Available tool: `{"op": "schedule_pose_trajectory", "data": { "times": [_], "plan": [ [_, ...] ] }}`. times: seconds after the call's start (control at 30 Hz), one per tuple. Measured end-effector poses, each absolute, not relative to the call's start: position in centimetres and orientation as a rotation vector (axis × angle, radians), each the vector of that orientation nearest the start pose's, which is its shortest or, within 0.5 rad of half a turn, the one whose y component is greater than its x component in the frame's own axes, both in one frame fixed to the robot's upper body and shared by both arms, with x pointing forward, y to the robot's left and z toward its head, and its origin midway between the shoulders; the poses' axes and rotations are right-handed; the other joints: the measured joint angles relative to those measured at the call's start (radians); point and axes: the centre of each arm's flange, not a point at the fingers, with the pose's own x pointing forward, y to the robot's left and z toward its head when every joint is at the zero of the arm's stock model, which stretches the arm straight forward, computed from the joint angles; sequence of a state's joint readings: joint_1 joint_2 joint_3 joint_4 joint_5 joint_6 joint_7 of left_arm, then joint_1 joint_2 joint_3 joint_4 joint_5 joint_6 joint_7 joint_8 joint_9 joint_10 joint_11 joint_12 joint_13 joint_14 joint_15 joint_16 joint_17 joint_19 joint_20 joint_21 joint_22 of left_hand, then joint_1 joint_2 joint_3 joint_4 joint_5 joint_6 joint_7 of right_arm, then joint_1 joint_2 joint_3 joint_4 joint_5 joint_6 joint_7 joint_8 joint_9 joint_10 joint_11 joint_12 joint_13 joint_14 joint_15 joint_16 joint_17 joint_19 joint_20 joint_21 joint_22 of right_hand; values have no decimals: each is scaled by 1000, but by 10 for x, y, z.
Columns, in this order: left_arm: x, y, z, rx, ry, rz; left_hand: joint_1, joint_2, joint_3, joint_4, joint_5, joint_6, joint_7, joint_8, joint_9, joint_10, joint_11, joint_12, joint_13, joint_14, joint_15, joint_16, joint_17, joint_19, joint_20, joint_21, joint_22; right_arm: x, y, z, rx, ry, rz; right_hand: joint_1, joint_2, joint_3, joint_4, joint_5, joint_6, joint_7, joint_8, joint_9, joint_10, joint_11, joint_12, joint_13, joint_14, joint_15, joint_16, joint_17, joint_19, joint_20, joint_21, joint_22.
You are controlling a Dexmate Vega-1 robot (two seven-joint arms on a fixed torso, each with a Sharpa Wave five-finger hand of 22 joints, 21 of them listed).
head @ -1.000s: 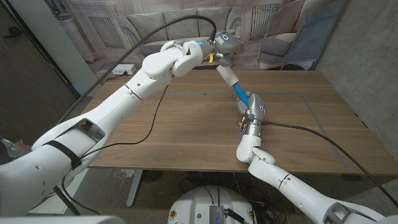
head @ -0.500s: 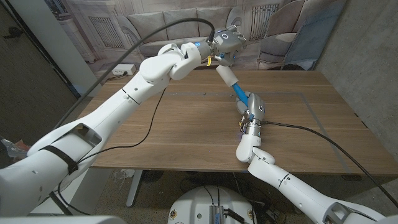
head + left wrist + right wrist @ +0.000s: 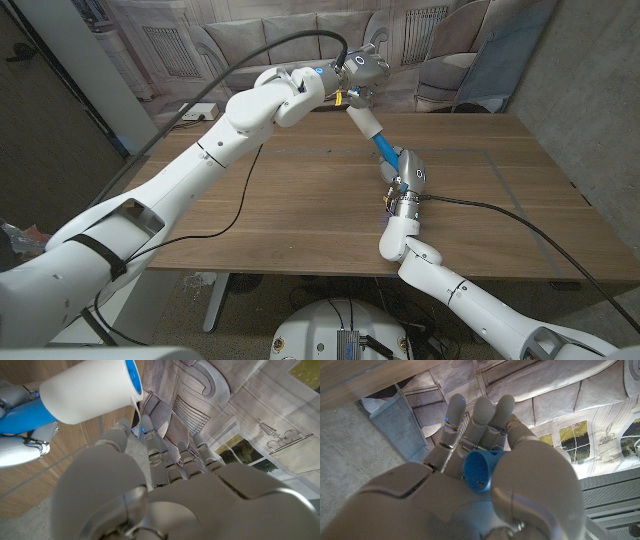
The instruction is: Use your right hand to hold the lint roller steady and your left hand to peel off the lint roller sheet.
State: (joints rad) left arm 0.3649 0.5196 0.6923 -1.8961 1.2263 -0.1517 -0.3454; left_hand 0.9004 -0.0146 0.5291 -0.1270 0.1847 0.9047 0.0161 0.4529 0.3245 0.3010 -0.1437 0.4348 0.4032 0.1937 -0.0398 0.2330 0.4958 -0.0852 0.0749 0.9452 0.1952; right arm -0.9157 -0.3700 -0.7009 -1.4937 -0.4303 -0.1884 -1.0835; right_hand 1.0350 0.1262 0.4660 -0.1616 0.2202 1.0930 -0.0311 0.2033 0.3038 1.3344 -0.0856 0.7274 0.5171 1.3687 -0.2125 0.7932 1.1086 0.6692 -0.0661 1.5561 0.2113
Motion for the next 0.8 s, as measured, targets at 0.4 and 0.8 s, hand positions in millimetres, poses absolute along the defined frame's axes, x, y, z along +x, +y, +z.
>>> {"op": "schedule_pose_trajectory", "data": {
  "times": [0.4,0.8],
  "plan": [
    [490,27,200,2114,-1215,168,37,20,20,-15,5,58,-16,39,26,32,-15,10,0,23,-1,4,-5,17,4,10,-5,577,-151,-84,-696,-858,-638,0,0,0,0,0,-1,1,-1,1,0,0,0,2,0,0,-2,0,0,0,0,0],
    [486,27,194,2104,-1265,222,87,71,47,-22,16,106,8,91,75,87,-49,32,3,48,-1,19,8,54,4,31,-2,572,-152,-85,-698,-863,-647,0,0,0,0,0,-2,2,-3,1,0,0,0,2,0,0,-6,2,0,0,0,0]
  ]
}}
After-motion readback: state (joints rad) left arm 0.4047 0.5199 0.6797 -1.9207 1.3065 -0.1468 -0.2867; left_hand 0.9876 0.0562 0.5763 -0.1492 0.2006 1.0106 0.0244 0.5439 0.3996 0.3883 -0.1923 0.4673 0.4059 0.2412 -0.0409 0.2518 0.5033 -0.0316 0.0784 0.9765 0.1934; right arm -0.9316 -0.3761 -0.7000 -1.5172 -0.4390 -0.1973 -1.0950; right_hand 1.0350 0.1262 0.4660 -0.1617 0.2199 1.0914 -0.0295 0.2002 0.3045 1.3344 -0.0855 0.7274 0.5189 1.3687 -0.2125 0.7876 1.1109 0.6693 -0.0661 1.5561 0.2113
